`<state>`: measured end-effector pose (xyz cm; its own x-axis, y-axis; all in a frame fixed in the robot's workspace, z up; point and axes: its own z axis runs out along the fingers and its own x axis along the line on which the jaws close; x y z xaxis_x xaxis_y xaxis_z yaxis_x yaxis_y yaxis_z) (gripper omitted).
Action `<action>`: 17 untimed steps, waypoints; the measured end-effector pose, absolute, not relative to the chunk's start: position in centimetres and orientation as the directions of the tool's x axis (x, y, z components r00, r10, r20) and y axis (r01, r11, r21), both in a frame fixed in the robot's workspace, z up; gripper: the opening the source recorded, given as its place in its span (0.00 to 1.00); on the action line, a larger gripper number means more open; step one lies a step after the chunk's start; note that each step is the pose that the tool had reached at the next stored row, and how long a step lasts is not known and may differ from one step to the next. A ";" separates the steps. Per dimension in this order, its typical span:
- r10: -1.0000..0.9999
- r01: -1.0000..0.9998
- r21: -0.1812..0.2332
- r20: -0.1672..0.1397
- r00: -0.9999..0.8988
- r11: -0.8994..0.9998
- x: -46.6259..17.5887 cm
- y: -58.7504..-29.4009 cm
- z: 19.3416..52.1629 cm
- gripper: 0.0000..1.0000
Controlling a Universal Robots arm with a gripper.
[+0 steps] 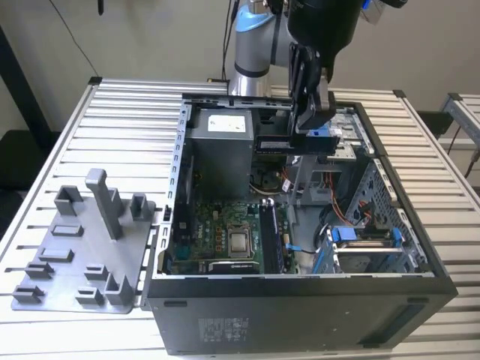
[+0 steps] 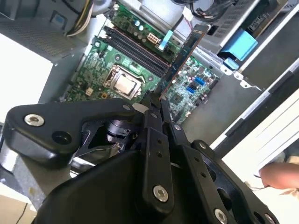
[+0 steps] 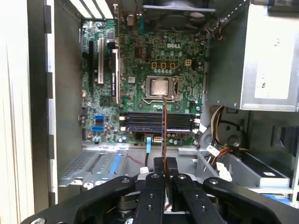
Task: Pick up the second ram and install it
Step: 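Pick up the second ram and move it above second insertion slot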
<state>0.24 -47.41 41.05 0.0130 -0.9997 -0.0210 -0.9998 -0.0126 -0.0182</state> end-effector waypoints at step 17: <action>-0.997 -1.000 -0.021 -0.074 0.013 -0.012 0.2 -44.1 40.9 0.14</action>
